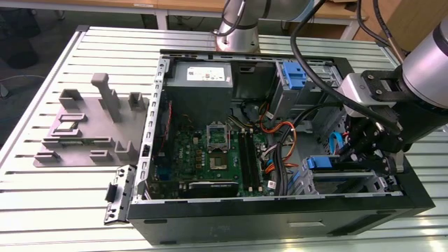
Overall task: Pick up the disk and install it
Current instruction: 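Insert the first disk wire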
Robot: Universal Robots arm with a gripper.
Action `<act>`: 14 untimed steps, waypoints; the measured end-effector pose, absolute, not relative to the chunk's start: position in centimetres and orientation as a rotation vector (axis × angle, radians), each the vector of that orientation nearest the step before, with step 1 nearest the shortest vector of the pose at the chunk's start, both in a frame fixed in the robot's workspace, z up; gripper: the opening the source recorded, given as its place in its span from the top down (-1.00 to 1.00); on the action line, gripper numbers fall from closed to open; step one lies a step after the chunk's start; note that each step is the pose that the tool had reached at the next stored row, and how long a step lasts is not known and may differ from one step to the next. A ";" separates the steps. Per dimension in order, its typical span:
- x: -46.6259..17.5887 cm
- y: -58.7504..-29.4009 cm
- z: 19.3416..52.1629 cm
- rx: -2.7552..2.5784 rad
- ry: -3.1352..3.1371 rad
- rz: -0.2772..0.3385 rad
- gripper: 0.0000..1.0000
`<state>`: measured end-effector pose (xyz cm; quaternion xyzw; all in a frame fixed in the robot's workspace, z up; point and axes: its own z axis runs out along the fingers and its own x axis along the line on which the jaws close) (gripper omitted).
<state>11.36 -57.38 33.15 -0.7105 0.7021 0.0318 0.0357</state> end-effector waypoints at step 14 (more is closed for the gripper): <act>11.4 -57.4 32.9 -2.183 2.157 0.098 0.53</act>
